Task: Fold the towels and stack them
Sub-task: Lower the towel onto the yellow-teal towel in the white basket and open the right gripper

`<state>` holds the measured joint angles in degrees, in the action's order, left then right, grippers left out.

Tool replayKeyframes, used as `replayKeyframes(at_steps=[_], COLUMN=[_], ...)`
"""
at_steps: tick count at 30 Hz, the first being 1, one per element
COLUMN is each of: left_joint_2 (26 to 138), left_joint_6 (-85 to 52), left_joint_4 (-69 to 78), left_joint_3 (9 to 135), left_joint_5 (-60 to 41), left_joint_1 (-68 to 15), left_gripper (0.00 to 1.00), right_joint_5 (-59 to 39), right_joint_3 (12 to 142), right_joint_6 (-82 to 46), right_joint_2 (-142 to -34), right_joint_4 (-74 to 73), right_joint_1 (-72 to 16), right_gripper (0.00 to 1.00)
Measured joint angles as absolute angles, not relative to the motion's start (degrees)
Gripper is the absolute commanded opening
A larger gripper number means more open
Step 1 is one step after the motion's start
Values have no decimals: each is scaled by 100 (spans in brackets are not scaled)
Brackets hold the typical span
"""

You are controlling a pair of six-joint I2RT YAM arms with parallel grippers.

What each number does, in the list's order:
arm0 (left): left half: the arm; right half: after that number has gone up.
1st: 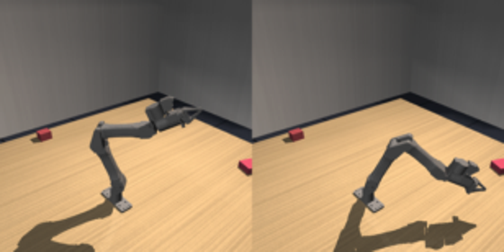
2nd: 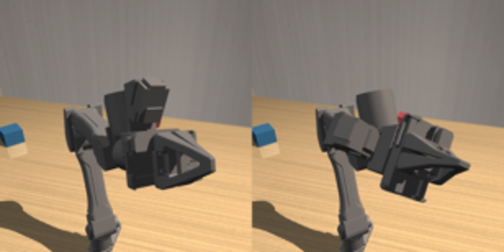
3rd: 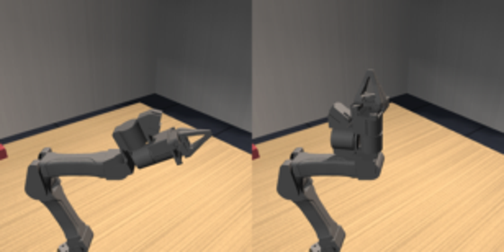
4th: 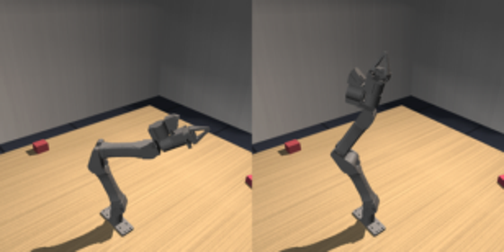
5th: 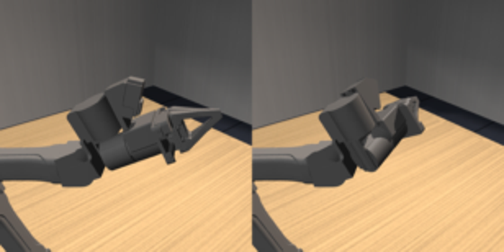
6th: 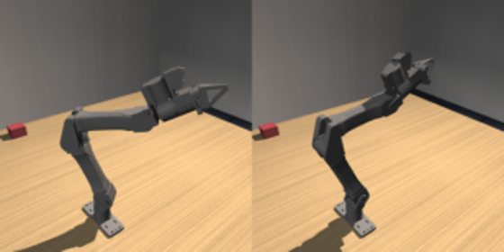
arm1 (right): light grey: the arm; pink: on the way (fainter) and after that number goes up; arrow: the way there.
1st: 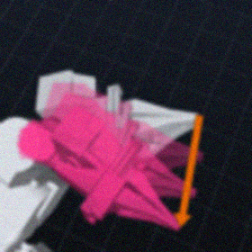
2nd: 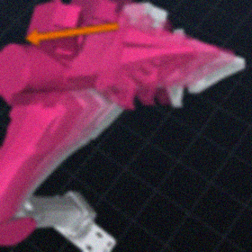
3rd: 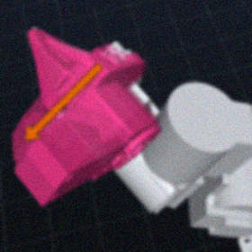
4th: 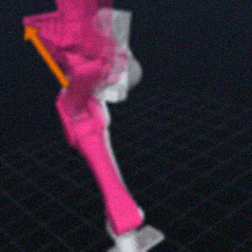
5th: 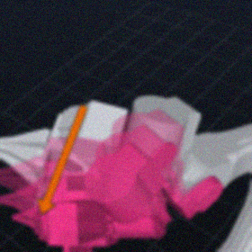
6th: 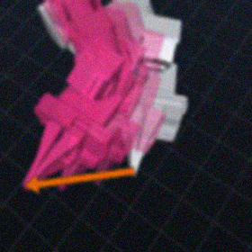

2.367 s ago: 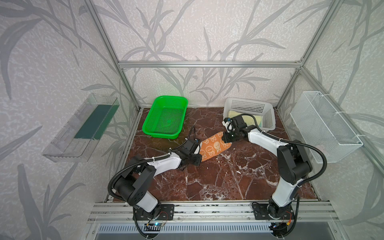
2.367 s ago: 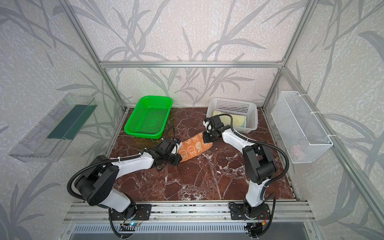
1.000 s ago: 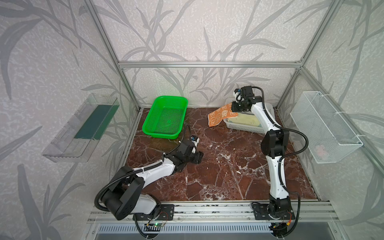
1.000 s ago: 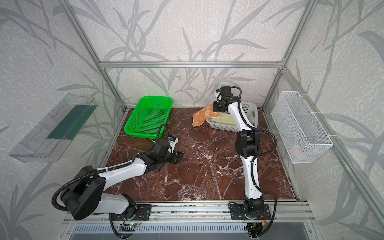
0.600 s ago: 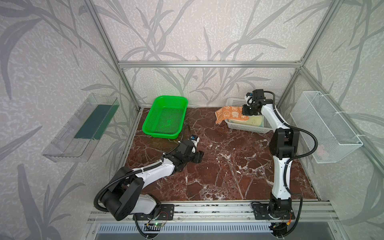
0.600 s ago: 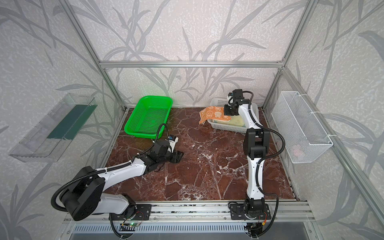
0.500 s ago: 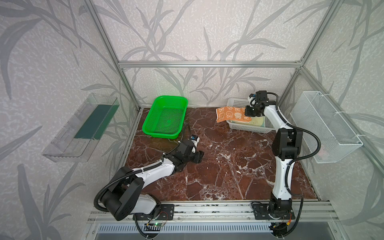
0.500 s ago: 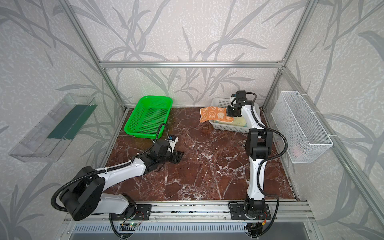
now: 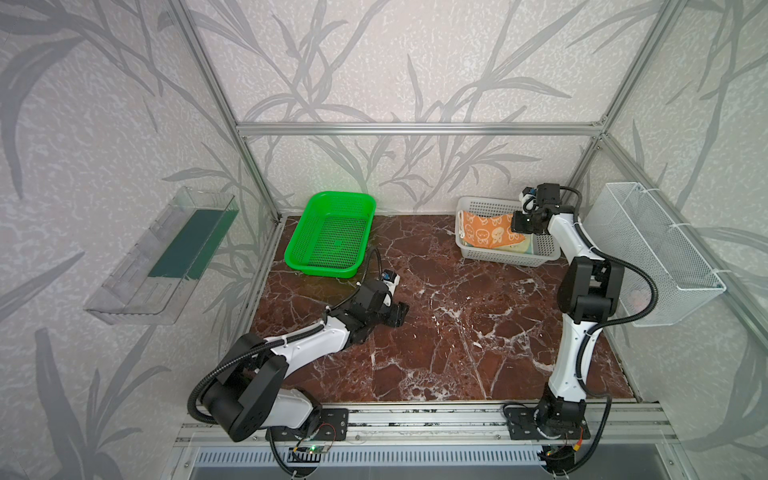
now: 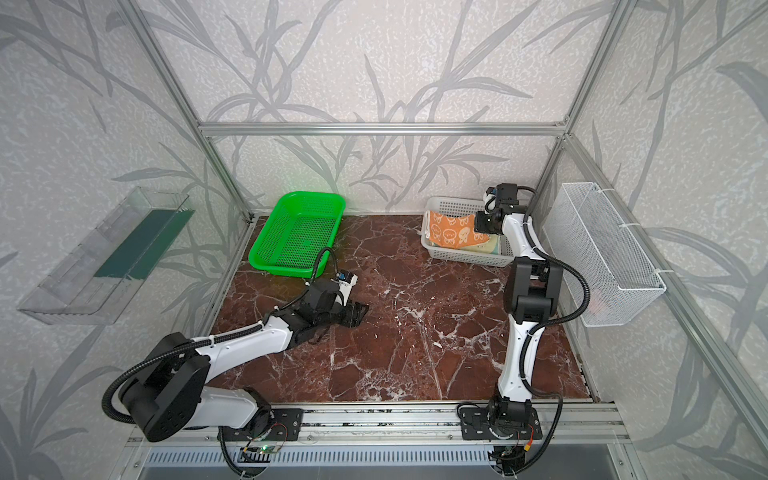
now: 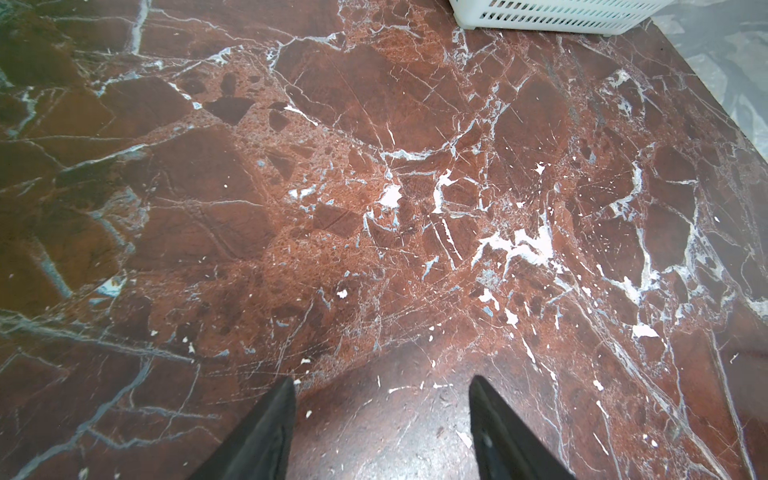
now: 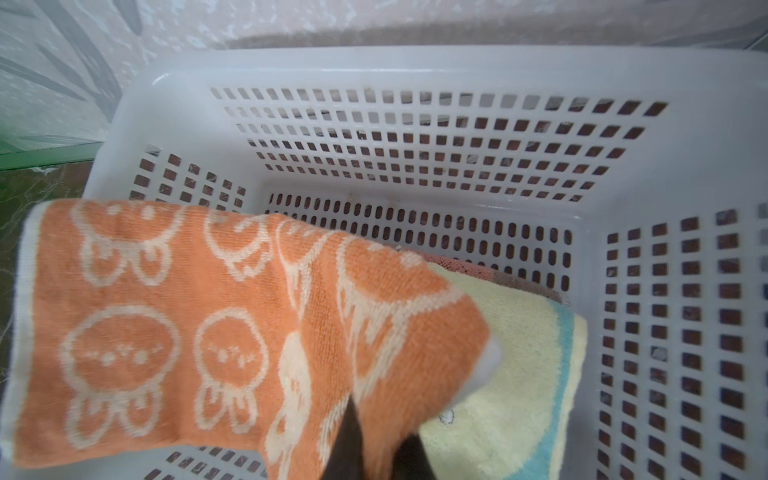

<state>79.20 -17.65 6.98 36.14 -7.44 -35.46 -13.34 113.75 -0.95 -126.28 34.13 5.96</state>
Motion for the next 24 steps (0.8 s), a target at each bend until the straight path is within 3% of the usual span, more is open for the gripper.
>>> replayKeyframes(at_steps=[11,13,15,17,24], left_joint_2=[7926,7940,7977,8001,8003], left_joint_6=[-1765,-1765,-1765,-1765,-1752], left_joint_4=[690,690,687,685,683], left_joint_3=[3616,3618,3632,3634,3634], left_joint_5=[-812,-847,-882,-908,-937], left_joint_1=[-3546,-3548,-3548,-3546,-3548], left_gripper=[67,67,67,67,70], right_joint_5=[-989,-875,-760,-652,-351], right_joint_3=[11299,11196,11074,10989,10844], right_joint_6=[119,130,134,148,145], right_joint_2=[-12628,-12628,-12628,-12630,-12621], right_joint_4=[3481,3481,3487,3531,3413], right_joint_1=[670,681,696,718,786], right_gripper=[0,6,18,38,76])
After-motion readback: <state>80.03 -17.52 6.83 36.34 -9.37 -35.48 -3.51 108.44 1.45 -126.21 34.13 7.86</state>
